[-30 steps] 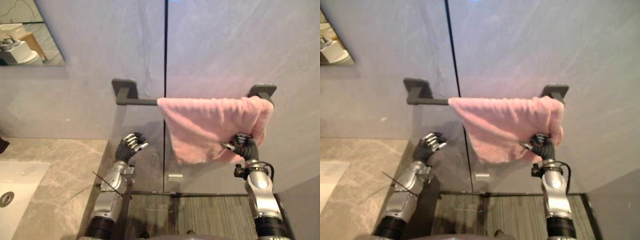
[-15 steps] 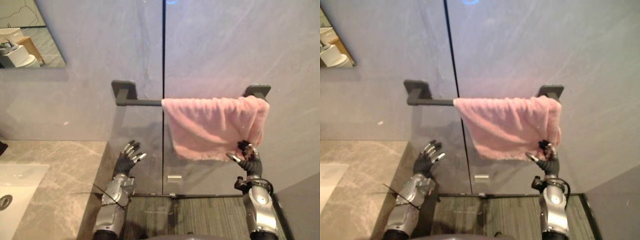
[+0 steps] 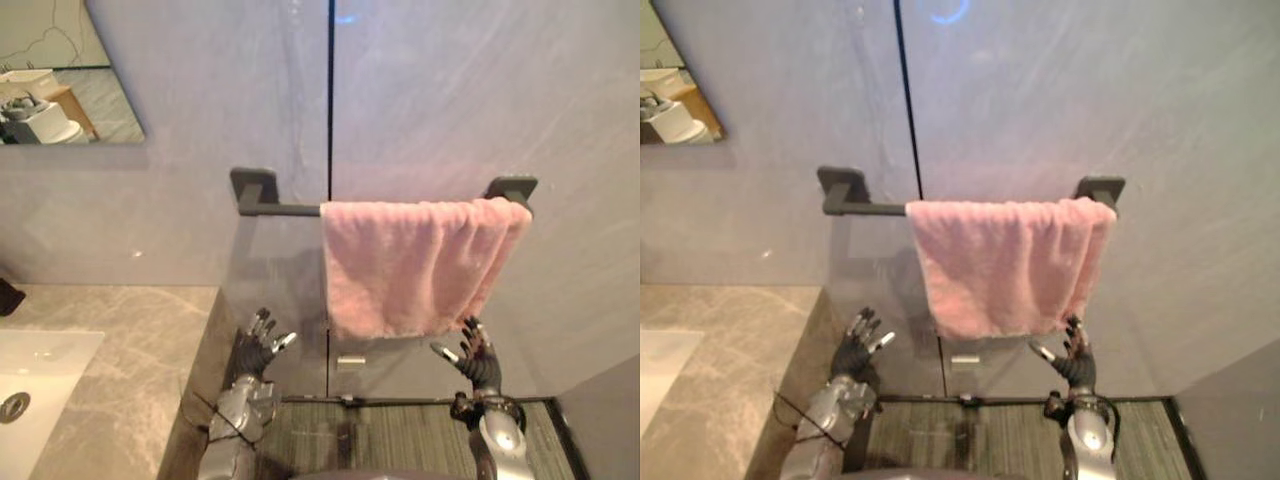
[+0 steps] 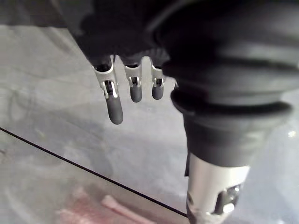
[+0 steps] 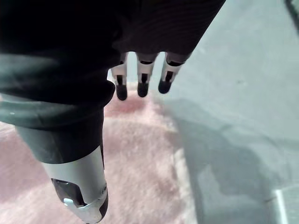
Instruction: Organize washtable
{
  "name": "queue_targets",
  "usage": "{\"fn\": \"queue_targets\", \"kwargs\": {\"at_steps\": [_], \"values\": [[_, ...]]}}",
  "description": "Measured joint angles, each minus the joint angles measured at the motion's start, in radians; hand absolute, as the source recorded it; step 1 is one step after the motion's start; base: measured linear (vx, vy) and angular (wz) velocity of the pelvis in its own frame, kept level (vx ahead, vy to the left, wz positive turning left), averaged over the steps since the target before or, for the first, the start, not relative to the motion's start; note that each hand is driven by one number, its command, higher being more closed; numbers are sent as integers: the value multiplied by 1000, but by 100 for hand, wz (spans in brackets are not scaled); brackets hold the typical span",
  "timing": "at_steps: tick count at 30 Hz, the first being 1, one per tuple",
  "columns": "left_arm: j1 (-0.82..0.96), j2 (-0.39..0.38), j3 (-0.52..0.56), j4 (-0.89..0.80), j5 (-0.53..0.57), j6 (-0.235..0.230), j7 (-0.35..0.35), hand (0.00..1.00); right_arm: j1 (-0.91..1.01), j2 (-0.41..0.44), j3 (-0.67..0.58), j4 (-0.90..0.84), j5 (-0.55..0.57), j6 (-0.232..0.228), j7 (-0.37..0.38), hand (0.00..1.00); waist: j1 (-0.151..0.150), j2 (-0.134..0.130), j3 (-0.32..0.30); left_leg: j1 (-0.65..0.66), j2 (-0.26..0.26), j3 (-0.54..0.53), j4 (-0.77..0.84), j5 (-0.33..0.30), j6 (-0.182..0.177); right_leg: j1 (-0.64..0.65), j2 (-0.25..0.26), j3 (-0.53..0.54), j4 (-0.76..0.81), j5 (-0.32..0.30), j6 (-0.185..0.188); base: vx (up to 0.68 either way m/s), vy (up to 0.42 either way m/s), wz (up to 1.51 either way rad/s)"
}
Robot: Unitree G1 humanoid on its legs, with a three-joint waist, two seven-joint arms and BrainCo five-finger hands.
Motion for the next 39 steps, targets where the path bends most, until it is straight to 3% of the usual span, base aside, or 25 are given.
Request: {"fn": "queue_targets", "kwargs": {"at_steps": [11, 24, 27, 29, 33, 35, 37, 38, 39], "values": [[54, -16, 50, 296, 144, 48, 9, 0, 42, 16, -20, 321, -59, 44, -61, 0, 22, 3, -3, 17, 19, 33, -7, -10, -6, -14, 11, -6, 58, -45, -13, -52, -30, -1], [-2, -10, 125, 546, 276, 52, 86, 0, -41, -6, -43, 572, -69, 65, -83, 0, 29, 2, -16, 18, 31, 52, -2, -17, -21, -24, 22, 3, 63, -53, -14, 51, -12, -3], [-29, -12, 152, 591, 302, 52, 88, 0, -68, -9, -59, 611, -79, 69, -86, 0, 46, 3, 2, 13, 34, 58, -1, -19, -23, -29, 25, 5, 57, -51, -17, 37, -22, -6], [-50, -10, 156, 604, 312, 53, 89, 0, -95, -15, -56, 636, -97, 73, -88, 0, 60, 0, 10, -10, 37, 82, 4, -21, -25, -74, 29, 25, 90, -56, -14, -43, -22, -29], [-159, 21, 156, 623, 321, 58, 105, 0, -201, 6, -29, 638, -101, 80, -90, 0, 74, -30, 129, -196, 73, 114, 233, -109, -19, -296, 40, 61, 340, -70, -6, -136, -66, -37], [-183, 22, 163, 624, 321, 59, 113, 0, -211, 14, -26, 634, -102, 85, -96, 0, 75, -36, 141, -260, 105, 104, 297, -121, -20, -354, 53, 74, 443, -108, -8, -63, -114, 7], [-197, 20, 164, 620, 322, 58, 113, 0, -187, 13, -23, 632, -111, 85, -106, 0, 75, -65, 138, -287, 119, 66, 345, -120, -23, -340, -6, 81, 635, -164, 4, 53, -197, 43], [-198, 21, 165, 616, 322, 57, 113, 0, -183, 13, -23, 632, -111, 86, -106, 0, 77, -71, 134, -305, 122, 59, 367, -120, -23, -330, -22, 87, 636, -175, 17, 26, -281, 51], [-205, 23, 175, 616, 322, 58, 113, 0, -190, 14, -20, 631, -112, 85, -106, 0, 75, -79, 130, -336, 135, 47, 393, -112, -33, -330, 2, 79, 627, -183, 30, -68, -291, 29]]}}
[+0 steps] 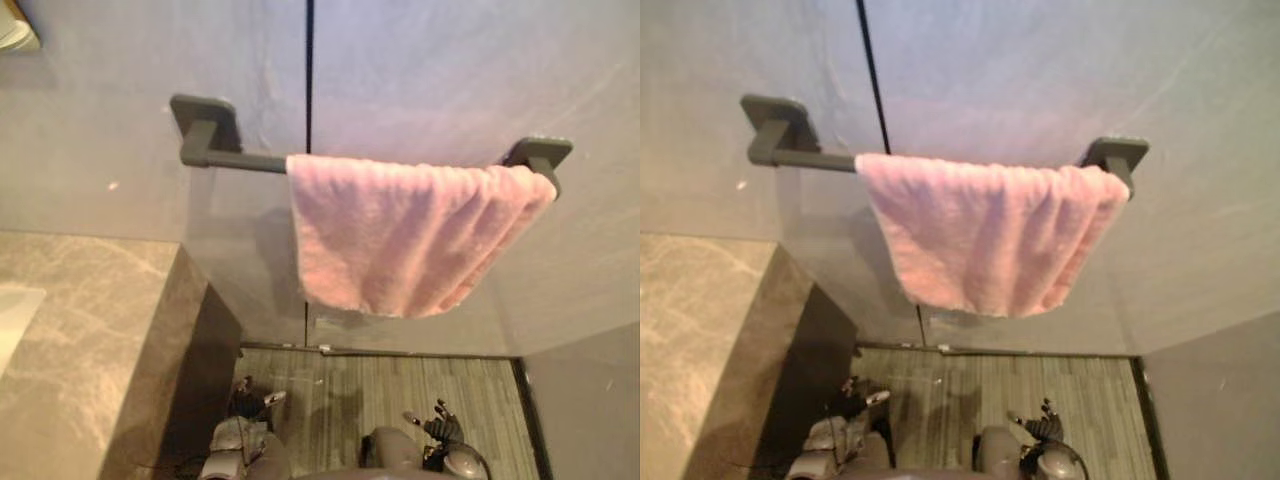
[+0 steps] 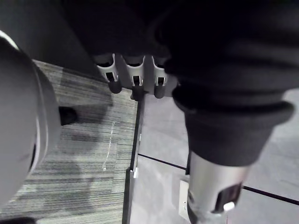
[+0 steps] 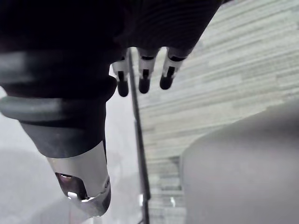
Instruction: Organize washtable
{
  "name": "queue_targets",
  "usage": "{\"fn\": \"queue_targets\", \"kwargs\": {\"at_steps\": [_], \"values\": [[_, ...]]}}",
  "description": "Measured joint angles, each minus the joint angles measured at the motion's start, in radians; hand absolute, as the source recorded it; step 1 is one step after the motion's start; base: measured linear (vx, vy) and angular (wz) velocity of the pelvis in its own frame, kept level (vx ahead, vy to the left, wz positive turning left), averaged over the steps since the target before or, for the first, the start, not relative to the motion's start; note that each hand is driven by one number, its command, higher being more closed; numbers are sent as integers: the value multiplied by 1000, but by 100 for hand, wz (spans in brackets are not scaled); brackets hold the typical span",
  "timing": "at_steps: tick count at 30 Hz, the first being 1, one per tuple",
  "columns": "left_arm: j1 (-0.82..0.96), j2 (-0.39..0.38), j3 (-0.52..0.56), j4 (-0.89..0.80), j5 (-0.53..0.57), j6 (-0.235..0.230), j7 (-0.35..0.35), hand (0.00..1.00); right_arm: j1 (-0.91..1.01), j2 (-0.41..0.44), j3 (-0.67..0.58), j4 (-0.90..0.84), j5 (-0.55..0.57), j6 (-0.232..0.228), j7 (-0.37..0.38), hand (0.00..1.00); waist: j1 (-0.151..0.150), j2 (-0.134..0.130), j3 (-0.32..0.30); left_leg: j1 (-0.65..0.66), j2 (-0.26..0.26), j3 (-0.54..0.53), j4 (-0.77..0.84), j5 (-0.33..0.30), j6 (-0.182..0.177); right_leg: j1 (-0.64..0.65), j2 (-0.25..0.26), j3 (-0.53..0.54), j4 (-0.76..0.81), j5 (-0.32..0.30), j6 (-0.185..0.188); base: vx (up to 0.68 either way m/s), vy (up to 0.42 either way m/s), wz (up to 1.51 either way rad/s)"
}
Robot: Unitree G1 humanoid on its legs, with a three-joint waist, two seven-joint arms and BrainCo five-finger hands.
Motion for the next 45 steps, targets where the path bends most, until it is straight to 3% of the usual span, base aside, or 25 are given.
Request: {"fn": "queue_targets", "kwargs": {"at_steps": [1, 2, 3, 4, 5, 7, 9, 11, 14, 15, 16, 17, 19, 21, 23, 24, 25, 26, 27, 28, 32, 36, 39, 41, 45], "values": [[1, -18, 11, 0, 0, 0, -1, 0, -11, -5, -1, 0, -3, 0, 0, 0, 11, 34, -13, -12, 28, -5, -22, 11, -8, 9, 45, 12, -54, 7, 2, -104, -322, 20], [6, -38, 13, 5, -1, 1, 0, 0, -12, -18, -1, -4, -5, 0, -3, 0, 18, 51, -18, -21, 65, -4, -42, 39, -27, 30, 56, 25, -81, -23, -2, -110, -262, 6], [-7, -45, 12, 2, -2, 0, 0, 0, -10, -21, 4, -10, -8, -2, 1, 0, 30, 42, -22, -30, 61, -2, -37, 61, -43, 37, 9, 46, 38, -63, 3, -69, -293, 18], [-13, -44, 11, 3, -2, 1, 1, 0, -10, -18, 8, -9, -8, -1, 1, 0, 32, 31, -23, -37, 50, -8, -30, 69, -47, 59, -34, 61, 63, -68, 14, -96, -363, 38], [-23, -41, 10, 1, -3, 1, 4, 0, -28, -16, 22, -8, -9, 1, 1, 0, 33, 28, -27, -73, 63, -41, 2, 87, -68, 139, -54, 102, -26, -100, 46, -153, -477, 30], [-12, -43, 8, 3, -12, 0, 15, 0, -59, -20, 33, -12, -9, 1, 0, 0, 38, 56, -29, -85, 122, -44, -8, 142, -58, 156, 20, 100, -83, -109, 31, -287, -421, 0], [-2, -65, -10, 1, -14, -1, 23, 0, -56, -30, 41, -36, -9, -4, -9, 0, 48, 83, -51, -94, 153, -44, -25, 166, -50, 182, 50, 71, -130, -165, 30, -221, -220, 10], [-6, -80, -34, 2, -15, -3, 25, 0, -53, -46, 41, -36, -8, -3, -22, 0, 52, 87, -53, -113, 163, -50, -30, 196, -71, 170, 62, 29, -114, -220, -7, -181, -241, 33], [-1, -86, -50, 3, -34, -3, 26, 0, -40, -52, 39, -29, -8, -1, -42, 0, 22, 105, -38, -128, 180, -45, -156, 390, -44, 164, 99, -99, -98, -222, -49, -300, -241, 99], [-3, -79, -49, -3, -40, -3, 28, 0, -26, -45, 30, -24, -8, -1, -44, 0, 24, 88, -27, -120, 173, 24, -188, 427, -27, 169, 94, -163, -117, -207, -106, -286, -204, 89], [-14, -78, -57, -3, -48, -2, 34, 0, -32, -40, 27, -1, -8, 0, -46, 0, 28, 87, -24, -136, 163, 86, -66, 296, -24, 174, 79, -214, -138, -210, -146, -257, -197, 88], [-12, -75, -59, 1, -48, -1, 36, 0, -36, -41, 24, 8, -8, 1, -48, 0, 21, 85, -19, -154, 154, 88, 12, 225, -11, 173, 65, -242, -139, -206, -155, -226, -162, 80], [-18, -71, -57, 4, -48, -2, 39, 0, -17, -30, 0, 18, -8, 0, -47, 0, 18, 67, -8, -143, 87, 87, 217, 65, 19, 177, 10, -305, -138, -194, -157, -228, -80, 82], [-16, -70, -55, 13, -46, -1, 38, 0, -10, -30, -3, 40, -8, -1, -43, 0, 8, 72, -9, -121, 81, 91, 313, -28, 11, 174, -3, -343, -142, -185, -155, -210, 20, 75], [-17, -65, -50, 49, -18, 5, 36, 0, -7, -26, -39, 68, -4, -2, -40, 0, -10, 78, -13, -35, 101, 173, 355, -155, 8, 165, -26, -426, -164, -158, -142, -179, 115, 104], [-17, -65, -45, 55, -10, 7, 34, 0, -9, -25, -52, 76, -2, -3, -40, 0, -23, 85, -18, -14, 108, 207, 331, -168, 11, 168, -29, -442, -173, -150, -135, -56, 120, 94], [-18, -63, -42, 74, -4, 8, 32, 0, -21, -25, -64, 88, 2, -2, -40, 0, -36, 88, -18, 15, 87, 251, 231, -173, 0, 168, -36, -464, -195, -133, -122, -43, 130, 89], [-24, -46, -47, 80, 11, 11, 22, 0, -31, -21, -81, 112, 4, -1, -39, 0, -37, 61, -20, 41, 25, 259, 98, -106, 3, 180, -40, -458, -268, -91, -100, -56, 140, 75], [-21, -36, -55, 80, 17, 11, 18, 0, -34, -18, -80, 126, 5, -1, -38, 0, -32, 58, -22, 68, -5, 255, 26, -70, 9, 191, -33, -449, -321, -54, -96, -85, 155, 52], [-13, -22, -69, 90, 25, 12, 16, 0, -36, -17, -79, 146, 5, -2, -38, 0, -32, 59, -27, 125, -61, 247, -124, 7, 21, 242, -23, -415, -442, 17, -84, -57, 117, 25], [10, 25, -69, 127, 37, 13, 16, 0, -51, -27, -79, 169, 6, -1, -38, 0, -31, 73, -28, 175, -121, 238, -282, 95, 41, 273, -26, -405, -534, 74, -65, -76, 100, 10], [21, 38, -67, 135, 59, 11, 16, 0, -62, -32, -78, 195, 1, -1, -38, 0, -28, 73, -29, 217, -147, 237, -381, 146, 54, 279, -16, -383, -561, 104, -66, -90, 60, -6], [21, 36, -66, 143, 67, 12, 13, 0, -76, -38, -77, 207, -5, 0, -38, 0, -34, 74, -29, 225, -156, 232, -400, 154, 58, 279, -19, -370, -573, 116, -62, -102, 53, -10], [21, 35, -60, 142, 67, 11, 11, 0, -81, -42, -77, 206, -23, 1, -38, 0, -29, 75, -28, 221, -167, 237, -403, 147, 63, 257, -38, -353, -550, 92, -49, -87, 93, -13], [23, 33, -58, 136, 67, 12, 0, 0, -79, -55, -71, 186, -29, 3, -37, 0, -38, 71, -23, 221, -231, 187, -403, 97, 113, 197, -99, -285, -377, -7, 29, 10, 115, 9]]}}
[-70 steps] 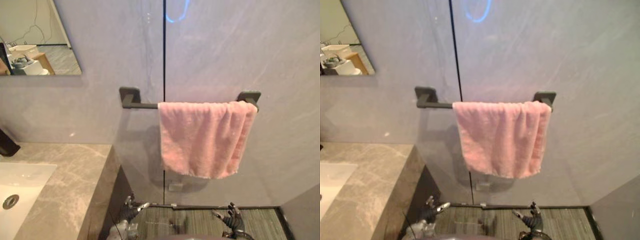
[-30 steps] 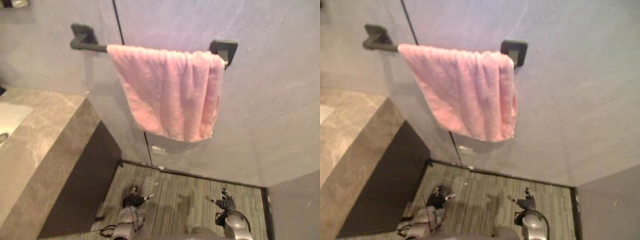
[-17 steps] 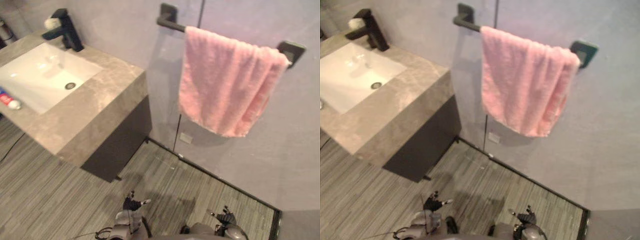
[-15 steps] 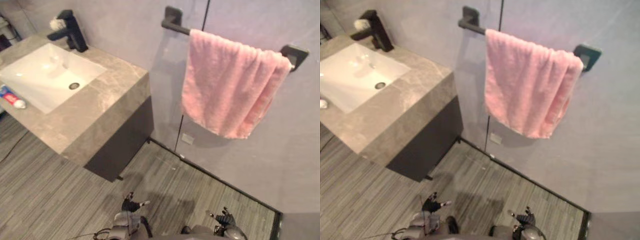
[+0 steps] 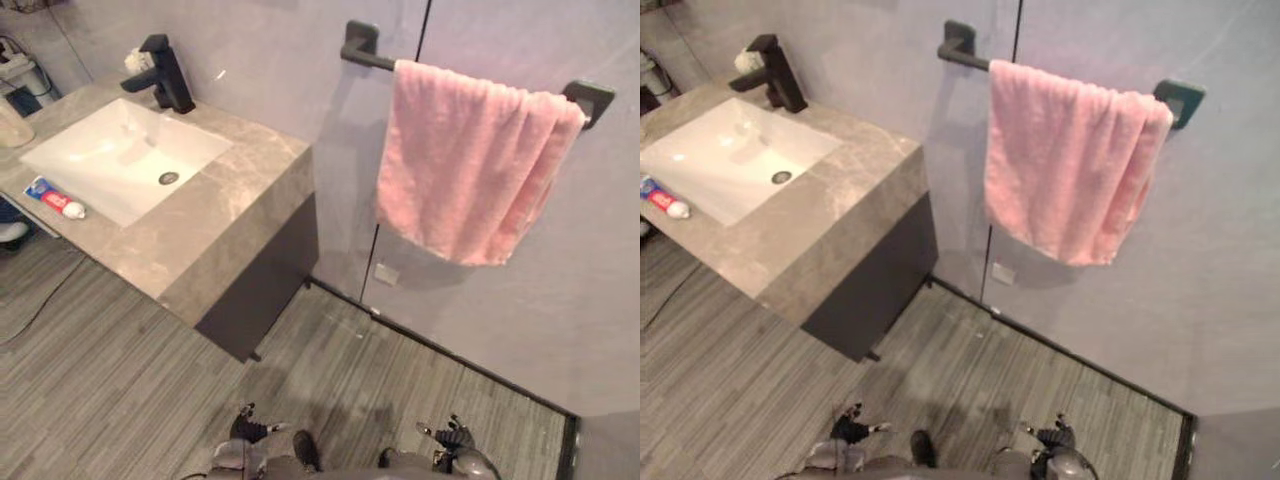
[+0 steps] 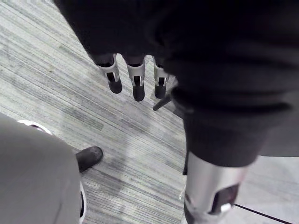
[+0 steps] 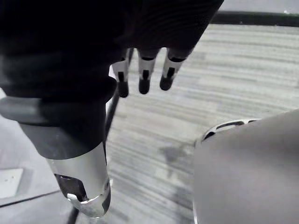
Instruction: Organize washtable
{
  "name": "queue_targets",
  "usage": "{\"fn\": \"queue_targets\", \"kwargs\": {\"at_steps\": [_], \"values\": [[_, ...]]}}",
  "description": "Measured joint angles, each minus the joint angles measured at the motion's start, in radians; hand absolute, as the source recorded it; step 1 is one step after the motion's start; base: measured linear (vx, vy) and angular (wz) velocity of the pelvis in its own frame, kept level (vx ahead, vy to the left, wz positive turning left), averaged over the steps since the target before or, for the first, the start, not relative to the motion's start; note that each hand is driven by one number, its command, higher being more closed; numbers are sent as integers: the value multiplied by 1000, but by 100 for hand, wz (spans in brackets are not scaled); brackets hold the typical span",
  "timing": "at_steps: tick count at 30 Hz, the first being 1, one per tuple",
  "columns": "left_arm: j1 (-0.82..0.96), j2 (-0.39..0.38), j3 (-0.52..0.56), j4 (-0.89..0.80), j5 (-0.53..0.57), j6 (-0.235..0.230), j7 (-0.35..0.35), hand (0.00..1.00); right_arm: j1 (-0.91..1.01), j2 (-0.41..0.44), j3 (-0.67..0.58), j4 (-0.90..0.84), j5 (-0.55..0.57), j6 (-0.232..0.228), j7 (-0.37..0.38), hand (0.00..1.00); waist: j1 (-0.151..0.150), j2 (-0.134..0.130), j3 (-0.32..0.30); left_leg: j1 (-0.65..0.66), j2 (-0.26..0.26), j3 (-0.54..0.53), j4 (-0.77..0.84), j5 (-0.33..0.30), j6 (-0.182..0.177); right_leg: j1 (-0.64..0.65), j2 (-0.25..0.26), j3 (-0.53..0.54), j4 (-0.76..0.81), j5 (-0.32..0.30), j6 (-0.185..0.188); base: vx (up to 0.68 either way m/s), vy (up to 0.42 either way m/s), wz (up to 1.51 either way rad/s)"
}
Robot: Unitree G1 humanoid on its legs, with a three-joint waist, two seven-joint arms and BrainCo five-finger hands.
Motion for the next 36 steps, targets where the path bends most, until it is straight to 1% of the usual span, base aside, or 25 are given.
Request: {"fn": "queue_targets", "kwargs": {"at_steps": [1, 3, 4, 5, 7, 8, 9, 10, 12, 14, 15, 17, 18, 19, 20, 21, 22, 23, 24, 25, 27, 28, 29, 31, 36], "values": [[2, 2, 0, 4, 0, 1, 0, 0, 5, 0, 4, -12, 0, -1, 0, 0, -15, -2, 0, 2, -19, -33, 0, -6, 10, 5, -4, 43, 28, 2, -9, 102, 72, 57], [1, -1, 0, 7, 0, 2, 0, 0, 4, -1, 13, -24, 1, -1, 2, 0, -27, 5, 7, 17, -24, -81, 8, -6, 24, -34, 6, 127, 131, 14, -27, 217, 90, 70], [0, -9, 1, 7, 0, 5, 1, 0, 4, 0, 12, -26, 0, -1, 2, 0, -27, 9, 7, 20, -14, -106, 13, -1, 28, -46, 23, 165, 166, 5, -52, 240, 53, 83], [-1, -9, 2, 6, 0, 7, 1, 0, 8, 2, 16, -29, -1, -2, 3, 0, -24, 9, 7, 18, 4, -131, 38, -5, 27, -44, 61, 243, 157, -9, -74, 177, 9, 79], [1, -10, 15, 4, -1, 7, 1, 0, 15, 10, 26, -29, -1, -2, 3, 0, -17, 7, 6, 20, 15, -165, 56, -10, 17, -46, 90, 289, 123, -8, -76, 205, -56, 83], [2, -10, 39, 4, -1, 7, 2, 0, 19, 21, 33, -29, -1, -2, 3, 0, -10, -12, -5, 20, 14, -181, 69, -15, 8, -46, 89, 285, 79, 1, -76, 205, -91, 70], [4, -9, 47, 3, -1, 7, 3, 0, 20, 30, 33, -29, -1, -1, 4, 0, -4, -17, -8, 20, 13, -184, 75, -17, 5, -46, 88, 285, 53, 11, -75, 154, -105, 43], [8, -9, 68, -7, -1, 7, 3, 0, 23, 46, 34, -29, -1, -1, 5, 0, 11, -35, -19, 19, 6, -195, 91, -29, -13, -44, 82, 282, 0, 73, -77, 126, -138, 46], [6, -22, 77, -16, -5, 5, 3, 0, 22, 49, 33, -32, 0, -2, 10, 0, 12, -39, -29, -2, 14, -240, 116, -34, -22, -10, 79, 242, -28, 62, -66, 80, -152, 65], [-9, -42, 79, -27, -10, -3, 2, 0, 22, 47, 33, -52, 2, -2, 12, 0, 9, -11, -25, -53, 26, -294, 124, -19, -45, -15, 75, 150, -42, 62, -68, 24, -158, 102], [-17, -56, 79, -30, -11, -3, 2, 0, 23, 41, 31, -56, 2, -1, 11, 0, 7, -4, -17, -64, 31, -284, 132, -17, -49, -15, 69, 111, -41, 61, -69, 4, -126, 116], [-24, -74, 79, -31, -10, -3, 1, 0, 24, 31, 29, -59, 4, 0, 7, 0, 6, 3, -13, -90, 53, -195, 160, -26, -60, -14, 62, 60, -29, 59, -72, -41, -72, 89], [-24, -82, 79, -41, -10, -4, 1, 0, 21, 32, 32, -63, 4, 6, -3, 0, 6, 9, -13, -124, 83, -76, 222, -32, -56, -28, 48, 9, 24, 40, -98, -109, -88, 81], [-20, -85, 78, -62, -7, -4, 1, 0, 5, 31, 31, -71, 4, 13, -3, 0, 6, 14, -9, -169, 91, -48, 295, -19, -51, -61, 46, -16, 95, 24, -111, -116, -90, 85], [-17, -86, 78, -68, 0, -4, 0, 0, 1, 35, 35, -74, 3, 14, -1, 0, 3, 12, -10, -185, 90, -55, 298, -8, -54, -72, 45, -17, 103, 22, -120, -123, -60, 84], [-13, -67, 79, -70, 6, -5, 0, 0, 10, 55, 35, -81, 3, 11, -2, 0, -15, -19, -34, -165, 54, -80, 200, 21, -72, -63, 19, -29, 17, 25, -130, -37, -22, 87], [-18, -65, 79, -60, 22, -2, 0, 0, 4, 63, 32, -77, 4, 6, -2, 0, -25, -9, -25, -164, 90, -4, 288, -62, -32, -47, 16, -74, -10, 27, -116, -33, -18, 102], [-13, -64, 76, -55, 35, 3, -5, 0, 2, 60, 31, -78, 5, 3, -2, 0, -40, -7, -23, -145, 120, 50, 356, -129, -43, -42, 12, -106, -4, 31, -116, 42, -16, 100], [-12, -74, 66, -34, 42, 4, -5, 0, 5, 43, 20, -69, 8, 2, -2, 0, -56, 8, -19, -84, 129, 62, 281, -130, -77, -28, 16, -136, -4, 37, -110, 5, 55, 89], [-19, -73, 50, -17, 44, 8, -6, 0, 0, 29, 2, -58, 9, 3, -2, 0, -54, 18, -11, -38, 100, 46, 182, -94, -70, -16, 15, -143, -18, 50, -99, 4, 91, 62], [-19, -50, 19, -17, 50, 9, -6, 0, 8, 30, -5, -45, 13, 7, -2, 0, -45, 15, -11, -3, 89, 34, 106, -51, -70, 17, 35, -142, -84, 99, -103, -88, 82, 13], [-8, -37, 3, -10, 54, 10, -6, 0, 7, 35, -6, -27, 14, 7, -2, 0, -45, 5, -15, 5, 84, 33, 94, -45, -68, 34, 46, -134, -119, 115, -93, -87, 37, -7], [-6, -28, -7, -6, 57, 10, -5, 0, 7, 34, -6, -20, 13, 7, -2, 0, -45, 2, -16, 10, 80, 33, 85, -39, -64, 38, 47, -127, -130, 120, -88, -83, 30, -13], [0, -12, -19, 9, 60, 11, -5, 0, 5, 31, -6, -16, 19, 10, -2, 0, -51, 5, -16, 29, 63, 30, 17, 3, -54, 36, 51, -123, -150, 142, -85, -109, 43, -5], [0, 1, -32, 14, 61, 12, -4, 0, -5, 24, -3, 11, 21, 12, -2, 0, -44, 5, -13, 41, 56, 9, 1, 24, -39, 56, 51, -124, -158, 159, -88, -124, 24, 10]]}}
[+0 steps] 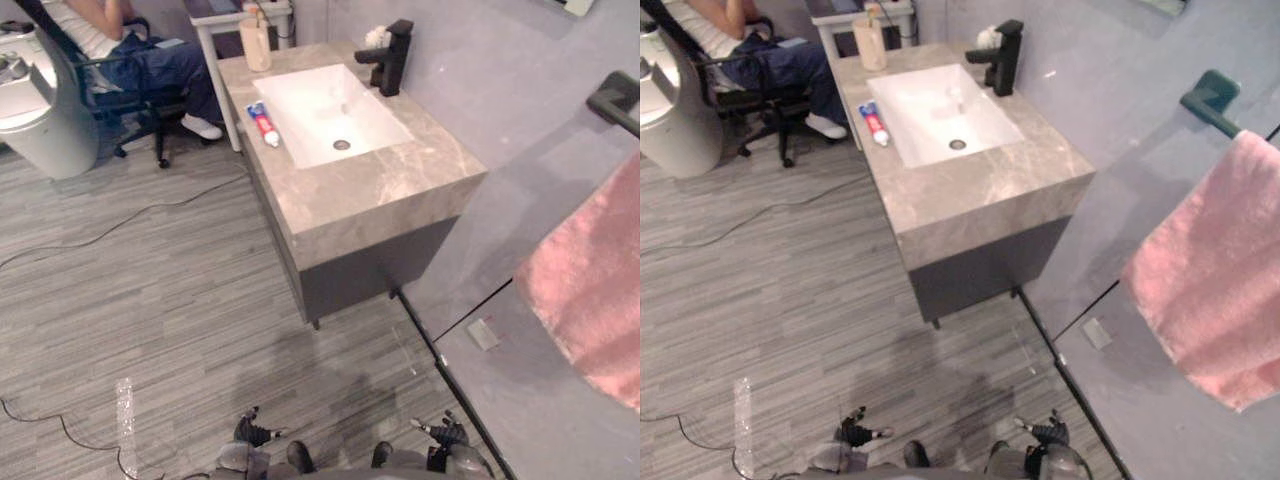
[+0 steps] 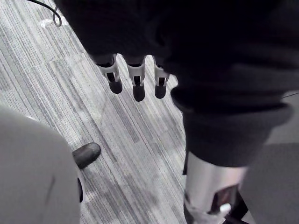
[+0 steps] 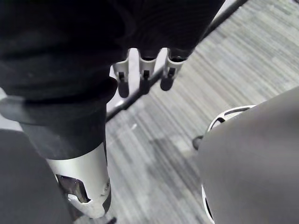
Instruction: Organize washtable
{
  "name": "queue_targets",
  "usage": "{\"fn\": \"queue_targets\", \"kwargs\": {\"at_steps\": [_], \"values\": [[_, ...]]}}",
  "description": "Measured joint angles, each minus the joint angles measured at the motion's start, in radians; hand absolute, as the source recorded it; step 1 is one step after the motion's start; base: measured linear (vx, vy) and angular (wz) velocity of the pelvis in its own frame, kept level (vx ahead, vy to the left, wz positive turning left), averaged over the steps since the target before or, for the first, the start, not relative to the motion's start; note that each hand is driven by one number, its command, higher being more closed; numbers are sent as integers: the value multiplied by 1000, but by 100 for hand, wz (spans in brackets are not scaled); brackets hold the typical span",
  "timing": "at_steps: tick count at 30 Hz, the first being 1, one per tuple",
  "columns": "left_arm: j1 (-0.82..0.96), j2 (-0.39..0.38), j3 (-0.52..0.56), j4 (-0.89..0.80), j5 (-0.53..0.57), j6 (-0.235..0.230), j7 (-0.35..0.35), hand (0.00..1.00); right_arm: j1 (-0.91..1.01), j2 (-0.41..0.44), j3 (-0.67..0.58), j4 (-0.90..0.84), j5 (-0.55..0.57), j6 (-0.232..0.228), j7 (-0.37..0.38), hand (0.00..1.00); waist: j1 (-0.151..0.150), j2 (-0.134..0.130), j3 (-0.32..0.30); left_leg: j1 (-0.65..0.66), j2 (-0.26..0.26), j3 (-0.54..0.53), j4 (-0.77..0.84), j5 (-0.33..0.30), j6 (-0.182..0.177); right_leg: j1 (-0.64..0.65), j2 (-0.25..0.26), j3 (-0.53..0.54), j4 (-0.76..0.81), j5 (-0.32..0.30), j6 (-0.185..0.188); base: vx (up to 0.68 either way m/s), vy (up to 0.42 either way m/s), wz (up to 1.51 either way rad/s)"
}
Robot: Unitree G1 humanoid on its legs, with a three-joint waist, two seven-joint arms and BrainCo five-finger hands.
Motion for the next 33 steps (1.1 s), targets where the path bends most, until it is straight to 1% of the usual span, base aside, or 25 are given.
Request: {"fn": "queue_targets", "kwargs": {"at_steps": [2, 5, 6, 10, 12, 14, 15, 16, 17, 18, 19, 20, 21, 22, 23, 24, 25, 26, 27, 28, 29, 30, 31, 32, 33], "values": [[-1, 3, -9, 3, 0, -2, 2, 0, -9, -8, 19, 11, -8, 2, 0, 0, 0, 3, 2, -1, -1, -4, -1, 10, 11, -1, 1, 4, 1, 4, -2, -145, 9, 3], [-2, 3, -9, 12, 0, -3, 4, 0, -13, -9, 19, 10, -15, 2, 0, 0, -2, 7, 4, -4, -2, -13, -1, 12, 13, -4, 1, 7, 1, -1, -6, -122, 4, 4], [-2, 3, -9, 13, 0, -4, 4, 0, -13, -9, 19, 10, -16, 2, 0, 0, -1, 7, 4, -12, -4, -27, -2, 10, 11, -5, 2, 14, 8, -12, 10, -99, -4, 12], [-3, 2, -4, 13, -5, -13, 7, 0, -15, -16, 19, 10, -16, 2, 1, 0, 3, 11, 8, -35, -17, -74, -2, 10, 10, -22, 9, 54, 19, -24, 15, -55, 6, 22], [-3, -3, 23, 13, -9, -18, 7, 0, -15, -15, 19, 10, -16, 1, 0, 0, 5, 9, 10, -52, -25, -109, -1, 11, 10, -22, 10, 49, 7, -24, 15, 28, 16, 45], [-11, -3, 39, 13, -29, -19, 8, 0, -14, -16, 18, 10, -16, 1, -1, 0, 11, 4, 13, -94, -31, -162, 1, 26, 17, -21, 8, -5, -19, -23, 14, 82, 6, 84], [-16, -3, 48, 12, -33, -18, 7, 0, -14, -16, 18, 11, -16, 2, -1, 0, 16, 0, 16, -105, -33, -163, 6, 28, 19, -21, 5, -22, -21, -22, 13, 149, 35, 89], [-28, -2, 69, 10, -39, -17, 8, 0, -15, -11, 18, 9, -16, 4, -2, 0, 28, -13, 23, -144, -31, -159, 40, 21, 25, -28, -11, -61, -18, -14, 7, 128, 37, 74], [-36, -1, 80, 5, -45, -17, 7, 0, -23, -6, 15, 0, -16, 5, -3, 0, 32, -21, 28, -188, -15, -125, 104, -11, 38, -40, -21, -89, -1, -11, 10, 128, 37, 69], [-38, -1, 95, -5, -45, -17, 7, 0, -30, -2, 14, -6, -16, 5, -3, 0, 33, -26, 33, -217, 3, -79, 153, -39, 42, -50, -27, -104, 14, -16, 6, 80, -6, 52], [-39, -2, 107, -20, -45, -16, 6, 0, -41, 0, 12, -25, -16, 6, -3, 0, 36, -21, 45, -260, 20, -35, 245, -55, 54, -67, -24, -119, 67, -27, -8, 106, 21, 73], [-46, -8, 92, -40, -45, -13, 5, 0, -56, -8, 11, -48, -16, 4, -3, 0, 21, -3, 66, -286, 28, -41, 303, -38, 49, -119, -40, -121, 174, -55, -29, 85, -2, 85], [-47, -21, 72, -49, -44, -14, 5, 0, -63, -20, 11, -54, -17, 3, -2, 0, 9, 34, 71, -295, 47, -65, 290, -31, 40, -142, 4, -101, 179, -85, -33, 25, -23, 127], [-68, -11, 64, -47, -44, -14, 5, 0, -71, -25, 10, -52, -17, -1, -3, 0, -18, 43, 53, -273, 45, -118, 167, 12, -10, -162, 107, -74, -19, -54, -99, 31, -73, 136], [-78, 32, 60, -29, -43, -10, 3, 0, -78, 2, 14, -52, -18, -20, -3, 0, -24, -49, 63, -238, 49, 118, 317, -105, 21, -168, 46, -119, -107, 118, -149, 77, -112, 117], [-80, 26, 54, -18, -43, -8, 7, 0, -92, -9, 13, -44, -18, -17, -3, 0, -28, -18, 62, -197, 96, 162, 308, -149, -13, -160, 64, -130, -105, 132, -132, 168, 32, 81], [-91, 19, 29, -17, -42, -1, 2, 0, -116, -19, -13, -36, -18, -18, -6, 0, -51, 5, 80, -161, 94, 185, 222, -144, -24, -163, 66, -149, -97, 134, -136, 109, 99, 34], [-92, 14, 21, -16, -42, -1, 1, 0, -114, -27, -15, -35, -18, -19, -4, 0, -54, 4, 81, -148, 79, 188, 182, -121, -41, -163, 58, -156, -98, 134, -136, 50, 235, 37], [-86, 2, 12, -13, -42, 0, 1, 0, -105, -26, -15, -27, -18, -18, -4, 0, -55, 9, 79, -107, 52, 179, 109, -84, -50, -150, 51, -162, -97, 132, -132, -23, 170, 29], [-82, 1, -12, -13, -42, 0, 0, 0, -83, -21, -15, -26, -18, -14, -4, 0, -56, 14, 79, -79, 38, 164, 72, -67, -39, -131, 46, -170, -92, 124, -115, -20, 142, 26], [-81, 1, -20, -13, -43, 0, -1, 0, -72, -19, -15, -25, -18, -13, -4, 0, -56, 15, 80, -66, 34, 161, 61, -64, -39, -124, 44, -173, -89, 123, -114, -33, 97, 18], [-77, 2, -24, -14, -43, 0, -1, 0, -59, -16, -15, -17, -18, -9, -4, 0, -53, 14, 79, -46, 26, 161, 36, -54, -52, -113, 39, -174, -84, 124, -107, -52, 80, 6], [-73, 3, -26, -14, -43, 0, 0, 0, -58, -13, -25, -16, -16, -2, -5, 0, -54, 15, 79, -26, 12, 160, 7, -37, -44, -106, 32, -176, -79, 121, -94, -59, 78, 6], [-72, 7, -27, -12, -43, 0, 0, 0, -60, -13, -24, -16, -19, 0, -4, 0, -55, 14, 79, -24, 8, 156, 4, -36, -42, -104, 27, -177, -72, 117, -84, -68, 80, 8], [-72, 9, -28, -8, -42, -1, 0, 0, -59, -13, -24, -15, -19, 2, -4, 0, -55, 13, 78, -20, 5, 153, 1, -36, -41, -103, 21, -177, -66, 118, -82, -92, 84, 9]]}}
